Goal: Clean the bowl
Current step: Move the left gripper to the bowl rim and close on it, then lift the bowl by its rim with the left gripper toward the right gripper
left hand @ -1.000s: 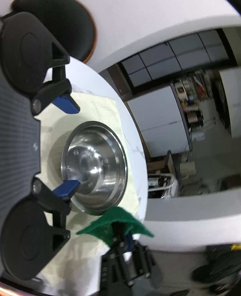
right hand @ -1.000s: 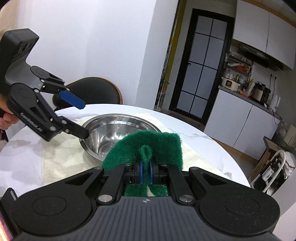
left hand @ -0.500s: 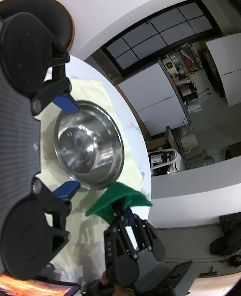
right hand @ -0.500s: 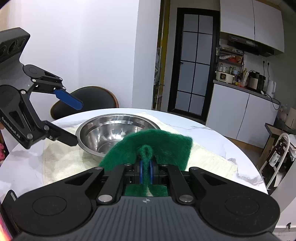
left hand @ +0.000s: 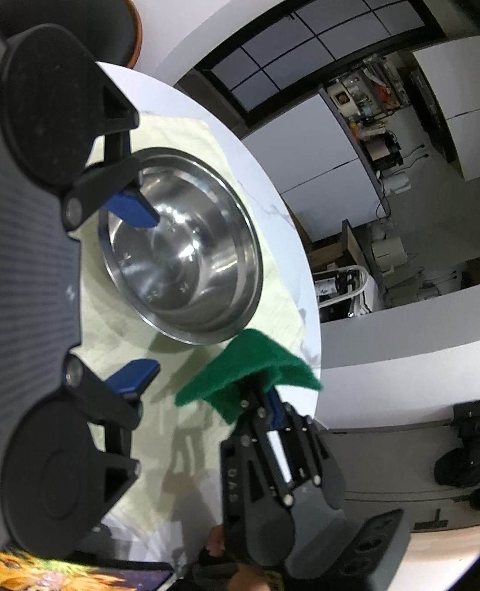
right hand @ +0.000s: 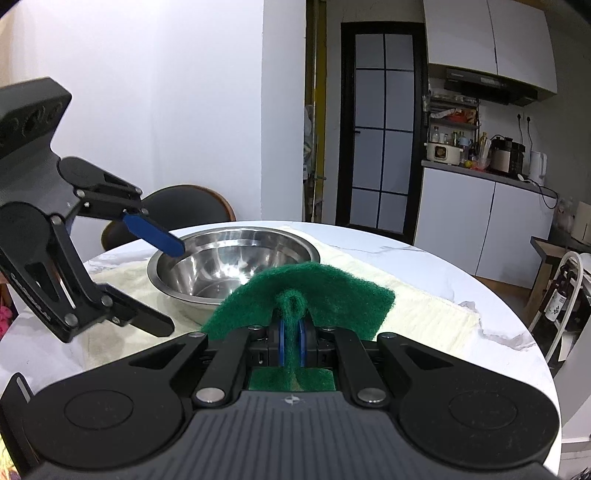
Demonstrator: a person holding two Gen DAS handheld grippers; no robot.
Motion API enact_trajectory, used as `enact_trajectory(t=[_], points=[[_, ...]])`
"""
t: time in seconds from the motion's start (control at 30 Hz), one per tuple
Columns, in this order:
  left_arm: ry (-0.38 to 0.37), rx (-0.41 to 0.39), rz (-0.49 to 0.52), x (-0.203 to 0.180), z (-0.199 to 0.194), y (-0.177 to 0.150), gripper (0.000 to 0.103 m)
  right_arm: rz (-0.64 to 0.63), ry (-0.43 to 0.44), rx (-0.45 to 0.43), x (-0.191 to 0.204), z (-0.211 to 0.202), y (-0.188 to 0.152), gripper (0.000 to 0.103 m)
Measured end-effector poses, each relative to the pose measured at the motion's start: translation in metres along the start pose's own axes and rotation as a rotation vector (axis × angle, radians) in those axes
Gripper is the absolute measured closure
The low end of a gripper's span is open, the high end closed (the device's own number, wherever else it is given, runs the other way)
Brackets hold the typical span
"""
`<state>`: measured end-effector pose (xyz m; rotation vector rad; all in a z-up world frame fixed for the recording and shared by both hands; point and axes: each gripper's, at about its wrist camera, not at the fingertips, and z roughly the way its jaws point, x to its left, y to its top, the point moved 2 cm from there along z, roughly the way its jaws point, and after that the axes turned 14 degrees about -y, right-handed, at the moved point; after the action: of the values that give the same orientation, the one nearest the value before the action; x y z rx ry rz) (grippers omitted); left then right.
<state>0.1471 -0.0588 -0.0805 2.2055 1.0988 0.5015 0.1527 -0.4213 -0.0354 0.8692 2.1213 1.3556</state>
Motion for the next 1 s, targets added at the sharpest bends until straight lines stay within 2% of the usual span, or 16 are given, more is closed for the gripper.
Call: enact_trajectory(t=[0.2, 0.37, 0.6, 0.63, 0.73, 1.0], points=[[-0.018, 0.031, 0.005, 0.001, 0.011, 0.000, 0.032, 0.028, -0.010, -0.007, -0.001, 0.002, 0.002, 0.095], [-0.036, 0.038, -0.008, 0.004, 0.018, 0.001, 0.047, 0.034, -0.020, -0.010, 0.000, 0.005, 0.002, 0.095], [-0.062, 0.049, -0.024, 0.011, 0.026, 0.002, 0.058, 0.023, -0.031, -0.010, 0.002, 0.007, 0.003, 0.095], [-0.065, 0.051, -0.027, 0.012, 0.028, 0.002, 0.061, 0.024, -0.032, -0.011, 0.002, 0.007, 0.003, 0.095], [-0.082, 0.053, -0.042, 0.015, 0.031, 0.001, 0.080, 0.027, -0.033, -0.014, -0.001, 0.007, 0.002, 0.095], [-0.144, -0.004, -0.099, 0.022, 0.026, 0.001, 0.088, 0.021, -0.041, -0.014, -0.002, 0.007, 0.001, 0.095]])
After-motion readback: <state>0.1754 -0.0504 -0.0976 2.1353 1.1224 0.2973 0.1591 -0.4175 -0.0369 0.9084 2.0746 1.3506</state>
